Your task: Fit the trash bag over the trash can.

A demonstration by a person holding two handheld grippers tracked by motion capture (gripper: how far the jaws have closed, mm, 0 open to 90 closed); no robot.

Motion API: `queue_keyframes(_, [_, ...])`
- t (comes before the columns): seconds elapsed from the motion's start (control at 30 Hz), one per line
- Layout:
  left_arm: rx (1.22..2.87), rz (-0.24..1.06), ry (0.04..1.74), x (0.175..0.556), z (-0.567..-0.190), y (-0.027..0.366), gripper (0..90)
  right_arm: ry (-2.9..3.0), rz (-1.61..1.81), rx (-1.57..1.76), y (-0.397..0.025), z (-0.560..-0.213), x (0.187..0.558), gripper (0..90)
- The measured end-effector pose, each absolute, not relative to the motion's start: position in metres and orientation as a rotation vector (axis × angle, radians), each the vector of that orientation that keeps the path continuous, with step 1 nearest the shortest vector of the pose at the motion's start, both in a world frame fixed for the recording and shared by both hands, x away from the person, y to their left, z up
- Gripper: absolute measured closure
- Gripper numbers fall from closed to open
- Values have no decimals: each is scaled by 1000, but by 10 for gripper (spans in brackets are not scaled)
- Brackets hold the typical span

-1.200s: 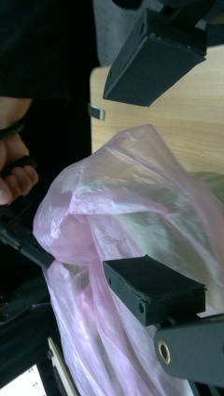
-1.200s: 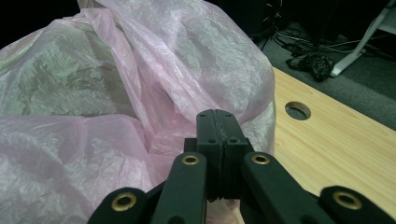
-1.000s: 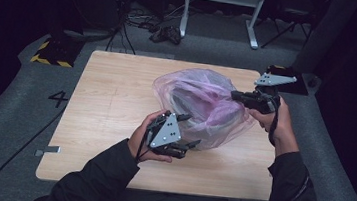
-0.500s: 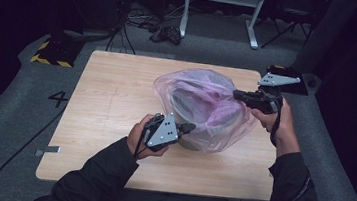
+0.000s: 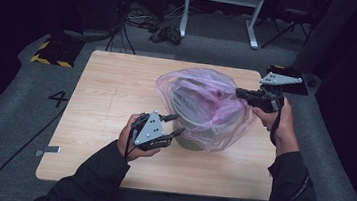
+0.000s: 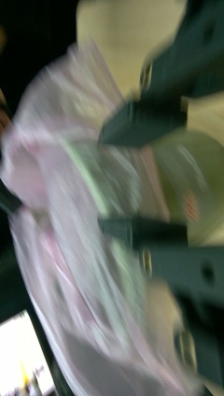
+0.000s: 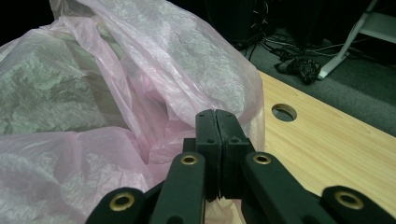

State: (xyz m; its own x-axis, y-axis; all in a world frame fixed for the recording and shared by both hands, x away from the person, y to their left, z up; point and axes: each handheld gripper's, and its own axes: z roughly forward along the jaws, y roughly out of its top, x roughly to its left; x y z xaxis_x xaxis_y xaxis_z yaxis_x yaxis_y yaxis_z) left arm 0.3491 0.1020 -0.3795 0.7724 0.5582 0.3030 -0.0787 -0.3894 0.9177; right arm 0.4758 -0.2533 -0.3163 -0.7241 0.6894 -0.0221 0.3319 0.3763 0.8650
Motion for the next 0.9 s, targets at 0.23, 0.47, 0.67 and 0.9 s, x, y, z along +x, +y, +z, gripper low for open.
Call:
queue_keyframes(0.23, [1835,600,257,337,-365,93,232,2280,1298,858,-244,-313,474,887])
queue_keyframes(0.47, [1878,556,244,332,-353,54,193,2302,1264,828,-233,-309,473,887])
queue_keyframes(0.67, [1919,606,272,338,-356,44,365,2307,1274,817,-234,-307,469,887])
queue_keyframes(0.9, [1914,636,257,342,-357,47,728,2305,1288,802,-235,-307,467,880])
